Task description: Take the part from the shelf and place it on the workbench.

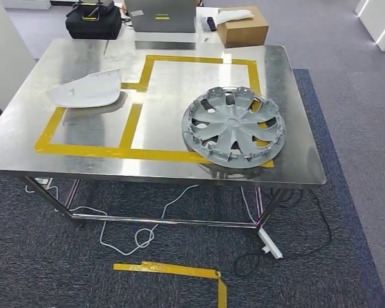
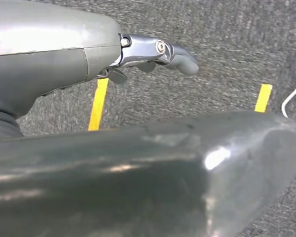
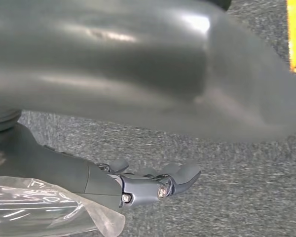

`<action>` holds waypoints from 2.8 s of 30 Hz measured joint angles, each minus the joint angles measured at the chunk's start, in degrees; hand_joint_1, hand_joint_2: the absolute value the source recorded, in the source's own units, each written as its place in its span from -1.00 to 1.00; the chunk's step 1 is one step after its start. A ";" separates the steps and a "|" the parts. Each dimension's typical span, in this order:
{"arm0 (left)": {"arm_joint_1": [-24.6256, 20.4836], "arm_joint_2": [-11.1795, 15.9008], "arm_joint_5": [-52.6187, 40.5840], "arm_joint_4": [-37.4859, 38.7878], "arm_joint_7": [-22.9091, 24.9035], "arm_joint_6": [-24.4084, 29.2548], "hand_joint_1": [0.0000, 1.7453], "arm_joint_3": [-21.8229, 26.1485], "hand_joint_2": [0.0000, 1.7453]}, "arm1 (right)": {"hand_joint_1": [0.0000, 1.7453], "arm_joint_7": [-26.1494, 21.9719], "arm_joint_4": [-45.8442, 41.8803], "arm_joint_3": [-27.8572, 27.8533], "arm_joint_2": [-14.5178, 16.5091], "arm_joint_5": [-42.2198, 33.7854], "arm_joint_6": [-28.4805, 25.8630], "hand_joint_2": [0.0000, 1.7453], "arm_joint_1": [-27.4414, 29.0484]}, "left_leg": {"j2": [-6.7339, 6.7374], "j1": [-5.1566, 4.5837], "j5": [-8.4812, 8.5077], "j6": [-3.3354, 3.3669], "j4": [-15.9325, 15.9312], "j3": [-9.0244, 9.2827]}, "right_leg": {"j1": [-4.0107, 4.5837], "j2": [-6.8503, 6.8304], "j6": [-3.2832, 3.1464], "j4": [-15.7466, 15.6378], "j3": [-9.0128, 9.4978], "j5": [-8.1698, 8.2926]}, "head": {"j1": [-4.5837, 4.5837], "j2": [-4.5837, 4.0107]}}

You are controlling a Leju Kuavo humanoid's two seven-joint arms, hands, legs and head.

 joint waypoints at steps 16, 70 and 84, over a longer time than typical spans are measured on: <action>-0.18 0.16 -0.29 0.17 0.01 0.24 -1.00 0.01 -1.00 | -1.00 -5.15 4.60 -5.37 -0.01 6.89 3.99 -1.00 -4.10 | 0.58 -1.51 6.44 0.86 1.13 -8.54 | 0.69 0.75 -1.86 -4.86 10.60 -5.56 | 0.33 0.00; 0.59 0.45 3.24 -0.86 1.91 0.08 -1.00 -1.04 -1.00 | -1.00 -12.22 10.72 -14.16 0.02 16.78 9.32 -1.00 -10.26 | -1.44 -0.03 6.60 1.28 0.97 -8.29 | 0.06 1.04 0.18 13.83 1.48 -7.20 | -0.12 -0.02; 0.82 0.62 3.92 -1.10 2.05 0.60 -1.00 -2.09 -1.00 | -1.00 -13.34 12.40 -15.24 -0.02 17.75 9.21 -1.00 -11.28 | -0.43 0.63 0.29 -2.19 19.57 -13.34 | 0.31 -3.21 -2.77 -2.59 6.36 -3.41 | -0.62 -0.02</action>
